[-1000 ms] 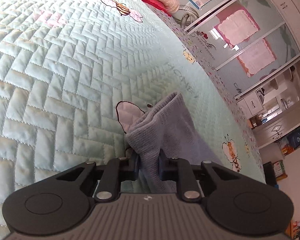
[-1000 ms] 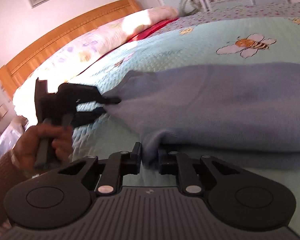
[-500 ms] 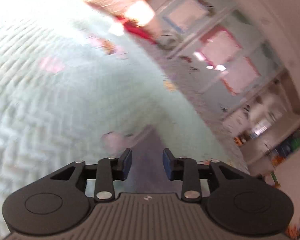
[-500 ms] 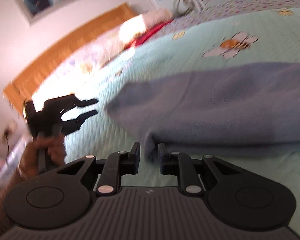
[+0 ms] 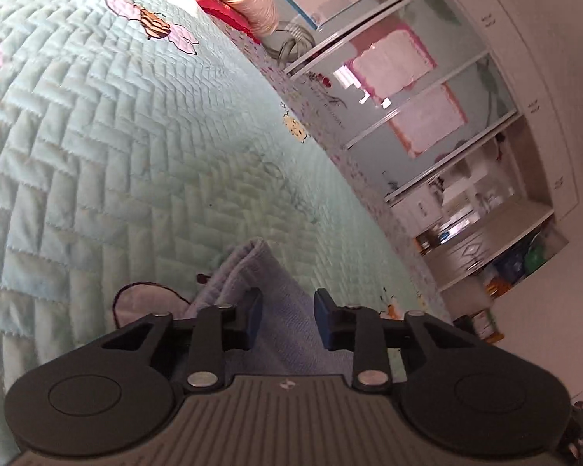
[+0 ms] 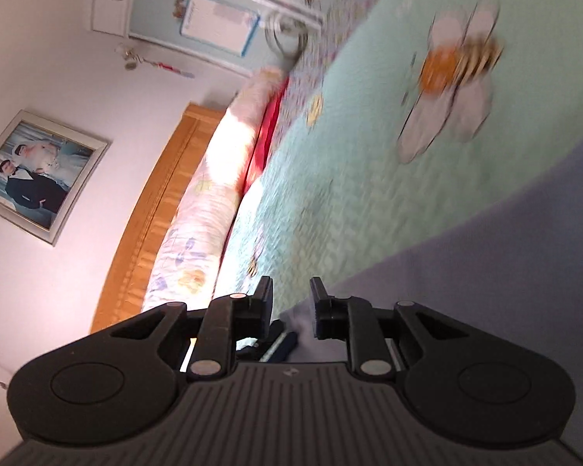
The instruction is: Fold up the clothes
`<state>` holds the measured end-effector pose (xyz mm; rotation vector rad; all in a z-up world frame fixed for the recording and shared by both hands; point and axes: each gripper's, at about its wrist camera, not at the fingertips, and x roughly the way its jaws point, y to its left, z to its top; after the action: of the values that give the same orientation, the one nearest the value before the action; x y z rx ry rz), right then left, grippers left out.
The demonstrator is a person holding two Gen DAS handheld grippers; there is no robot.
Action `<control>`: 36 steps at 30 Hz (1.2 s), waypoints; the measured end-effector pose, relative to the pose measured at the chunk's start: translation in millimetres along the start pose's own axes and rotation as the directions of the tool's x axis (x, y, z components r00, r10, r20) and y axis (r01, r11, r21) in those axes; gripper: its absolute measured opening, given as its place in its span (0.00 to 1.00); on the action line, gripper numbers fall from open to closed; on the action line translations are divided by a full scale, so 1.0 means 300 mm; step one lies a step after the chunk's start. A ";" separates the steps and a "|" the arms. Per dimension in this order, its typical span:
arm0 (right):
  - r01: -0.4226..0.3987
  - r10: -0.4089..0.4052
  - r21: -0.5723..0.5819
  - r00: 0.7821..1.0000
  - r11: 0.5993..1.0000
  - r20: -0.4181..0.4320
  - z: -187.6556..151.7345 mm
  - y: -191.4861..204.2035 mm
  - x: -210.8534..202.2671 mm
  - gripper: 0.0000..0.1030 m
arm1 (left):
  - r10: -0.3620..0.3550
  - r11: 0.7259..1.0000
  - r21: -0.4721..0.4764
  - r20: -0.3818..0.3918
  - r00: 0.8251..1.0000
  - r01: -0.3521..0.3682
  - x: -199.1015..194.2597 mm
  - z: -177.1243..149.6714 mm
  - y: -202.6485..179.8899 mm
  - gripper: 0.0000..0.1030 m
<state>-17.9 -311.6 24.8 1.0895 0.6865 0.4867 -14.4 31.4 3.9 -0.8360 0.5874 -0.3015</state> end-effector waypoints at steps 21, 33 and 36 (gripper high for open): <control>0.374 -0.377 0.119 0.759 0.920 0.531 0.225 -0.295 -0.927 0.37 | 0.251 0.945 0.216 0.007 0.968 -0.247 0.058 -0.013 -0.125 0.03; 0.330 -0.368 0.180 0.693 0.926 0.620 0.267 -0.512 -1.252 0.14 | 0.300 0.858 0.398 0.121 0.946 -0.324 -0.052 -0.178 -0.528 0.28; 0.274 -0.267 0.073 0.787 0.959 0.556 0.228 -0.460 -1.218 0.16 | 0.217 0.842 0.503 0.019 0.976 -0.196 -0.011 -0.329 -0.666 0.32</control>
<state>-220.3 -652.4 14.2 1.0322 0.3017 -0.0918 -80.9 -154.8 106.4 -0.2563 0.5939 -0.2564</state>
